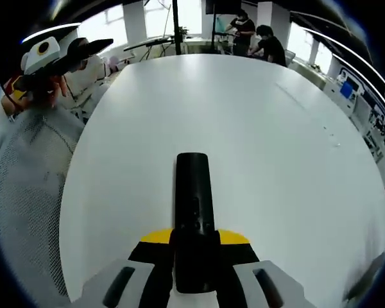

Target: Press the specified remote control buttons in sequence, fully releasing each button before pressing the next.

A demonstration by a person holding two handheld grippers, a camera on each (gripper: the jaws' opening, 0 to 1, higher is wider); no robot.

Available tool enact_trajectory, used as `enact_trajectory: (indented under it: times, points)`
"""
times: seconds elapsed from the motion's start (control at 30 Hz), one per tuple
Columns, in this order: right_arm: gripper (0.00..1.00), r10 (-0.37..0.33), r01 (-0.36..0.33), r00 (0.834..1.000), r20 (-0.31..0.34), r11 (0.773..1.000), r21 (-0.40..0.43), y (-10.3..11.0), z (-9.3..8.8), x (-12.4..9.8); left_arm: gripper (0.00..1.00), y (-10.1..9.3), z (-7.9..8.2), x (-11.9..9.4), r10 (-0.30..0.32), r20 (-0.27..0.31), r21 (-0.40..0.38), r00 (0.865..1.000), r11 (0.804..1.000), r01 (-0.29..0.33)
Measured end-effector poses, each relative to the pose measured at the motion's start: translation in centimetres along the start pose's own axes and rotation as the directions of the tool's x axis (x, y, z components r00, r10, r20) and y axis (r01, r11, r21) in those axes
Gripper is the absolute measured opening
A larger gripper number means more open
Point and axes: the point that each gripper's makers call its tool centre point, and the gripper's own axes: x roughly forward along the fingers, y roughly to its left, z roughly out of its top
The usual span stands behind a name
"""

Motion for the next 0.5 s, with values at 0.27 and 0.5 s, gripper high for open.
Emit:
enact_trajectory:
  times: [0.27,0.5]
  points:
    - [0.21,-0.007,0.007,1.0,-0.002,1.0,-0.004,-2.0,0.1,0.0,0.97,0.0,0.0,0.0,-0.001,-0.003,-0.012,1.0,1.0,0.001]
    - [0.21,-0.022,0.022,1.0,-0.012,0.999,-0.024,-3.4,0.2,0.1,0.97,0.1,-0.1,0.0,-0.001,-0.006,-0.019,1.0,1.0,0.001]
